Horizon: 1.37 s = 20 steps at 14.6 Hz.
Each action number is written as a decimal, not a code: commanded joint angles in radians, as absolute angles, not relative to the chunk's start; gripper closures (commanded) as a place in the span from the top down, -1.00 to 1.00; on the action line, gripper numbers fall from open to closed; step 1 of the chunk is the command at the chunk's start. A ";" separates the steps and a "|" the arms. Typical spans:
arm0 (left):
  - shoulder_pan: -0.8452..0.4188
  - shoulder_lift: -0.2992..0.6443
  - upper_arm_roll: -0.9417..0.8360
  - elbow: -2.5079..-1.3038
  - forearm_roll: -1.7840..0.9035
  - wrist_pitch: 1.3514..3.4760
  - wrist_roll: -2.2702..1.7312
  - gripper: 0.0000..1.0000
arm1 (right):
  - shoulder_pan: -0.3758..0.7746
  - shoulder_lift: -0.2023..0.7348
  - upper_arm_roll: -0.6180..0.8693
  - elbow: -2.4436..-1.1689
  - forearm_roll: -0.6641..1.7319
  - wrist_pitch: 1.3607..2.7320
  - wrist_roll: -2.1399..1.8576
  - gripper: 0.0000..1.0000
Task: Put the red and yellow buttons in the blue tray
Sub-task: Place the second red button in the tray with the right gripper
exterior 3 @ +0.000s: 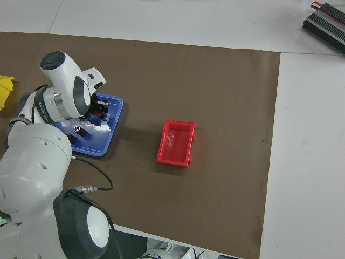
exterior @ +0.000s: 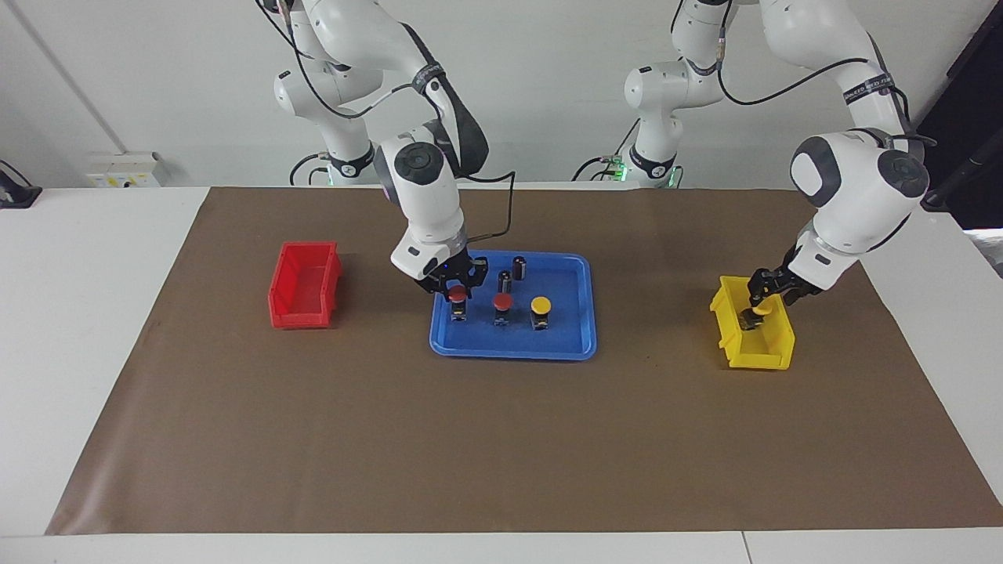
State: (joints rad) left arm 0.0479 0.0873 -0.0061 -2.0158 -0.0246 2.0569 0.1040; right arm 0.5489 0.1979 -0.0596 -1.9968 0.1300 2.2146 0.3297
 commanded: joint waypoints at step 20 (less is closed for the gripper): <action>0.071 0.049 -0.014 -2.174 -0.015 2.229 0.110 0.26 | 0.296 0.036 -0.074 -1.836 -0.021 1.912 0.304 1.00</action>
State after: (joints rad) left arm 0.0617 0.0685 -0.0070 -2.1357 -0.0246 2.2011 0.1041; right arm 0.3757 0.1066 -0.0813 -1.8359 -0.0106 1.9856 0.3199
